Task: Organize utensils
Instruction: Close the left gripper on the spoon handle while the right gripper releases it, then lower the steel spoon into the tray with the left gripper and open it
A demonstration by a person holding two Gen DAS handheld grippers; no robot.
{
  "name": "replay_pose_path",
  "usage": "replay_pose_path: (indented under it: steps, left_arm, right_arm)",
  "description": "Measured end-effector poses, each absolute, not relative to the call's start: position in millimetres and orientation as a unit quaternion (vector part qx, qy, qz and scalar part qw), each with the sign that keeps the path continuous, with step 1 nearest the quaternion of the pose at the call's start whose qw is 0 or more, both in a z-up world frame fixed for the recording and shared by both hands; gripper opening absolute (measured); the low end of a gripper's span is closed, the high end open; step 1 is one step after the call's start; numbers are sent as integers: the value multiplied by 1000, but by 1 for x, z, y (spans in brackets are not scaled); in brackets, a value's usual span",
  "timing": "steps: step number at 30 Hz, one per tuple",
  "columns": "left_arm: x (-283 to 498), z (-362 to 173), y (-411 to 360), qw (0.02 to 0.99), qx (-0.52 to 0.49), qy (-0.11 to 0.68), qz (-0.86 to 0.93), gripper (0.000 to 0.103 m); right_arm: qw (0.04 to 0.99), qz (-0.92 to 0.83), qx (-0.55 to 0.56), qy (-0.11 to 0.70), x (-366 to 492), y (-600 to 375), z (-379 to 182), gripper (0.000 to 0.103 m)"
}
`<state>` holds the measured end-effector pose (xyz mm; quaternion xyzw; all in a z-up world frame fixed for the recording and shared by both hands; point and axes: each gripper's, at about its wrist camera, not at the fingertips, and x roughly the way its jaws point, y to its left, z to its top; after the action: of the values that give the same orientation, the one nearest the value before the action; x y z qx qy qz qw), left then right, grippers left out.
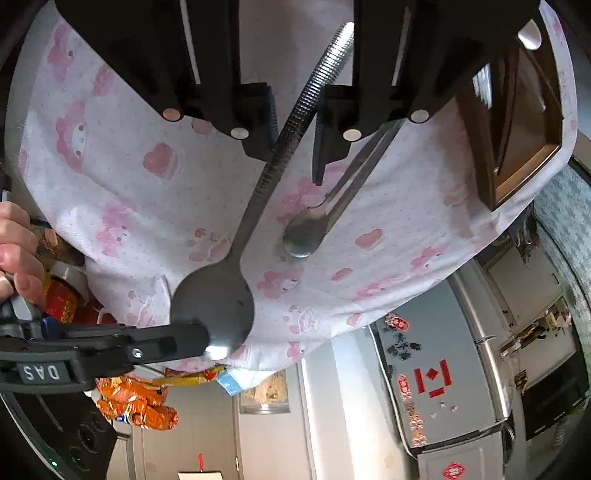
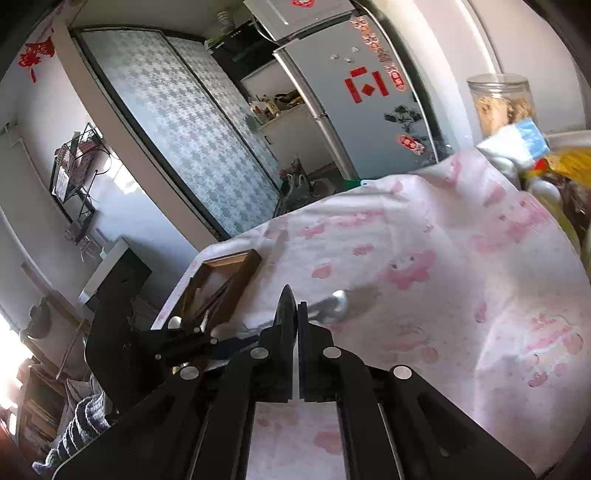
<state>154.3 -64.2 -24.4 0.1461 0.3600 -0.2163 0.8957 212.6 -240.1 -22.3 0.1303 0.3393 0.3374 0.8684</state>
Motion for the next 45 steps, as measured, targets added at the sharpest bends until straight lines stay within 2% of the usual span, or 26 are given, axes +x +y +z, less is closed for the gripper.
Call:
replay_pose_path:
  steps: [11,23,35,37,38,39,40,41,43,45]
  left_arm:
    - [118,-2,12,915,113,343,-180,15]
    - [102,-19,127,920,49,370,-121,14]
    - [117,-31,154,915,10,388,-109,13]
    - [116,-30,154,918,13,383,-103,19]
    - [115,-29,154,920,12,379,-100,24]
    - [113,-26,154,921,10,375,-100,35]
    - [112,-25,153,923,9,373,-99,42]
    - [109,-21,153,924,11,370,-98,44]
    - [106,-15,150,927,15,362,-92,54]
    - [102,-9,146,929,16,357,-95,58]
  right_arm:
    - [860,373,86,338,209,-146,1,2]
    - [824,420,42,377,231,-7,-24,2]
    - [825,388,21,410,261,41,-54,4]
    - [827,381,20,412,262,42,-59,6]
    - [826,381,24,414,262,41,-61,15]
    - [825,382,31,415,261,38,-63,22]
    - [826,382,33,414,259,36,-63,33]
    - [826,382,33,412,257,32,-63,39]
    - [827,383,37,409,255,21,-59,40]
    - [830,382,42,405,253,6,-52,43]
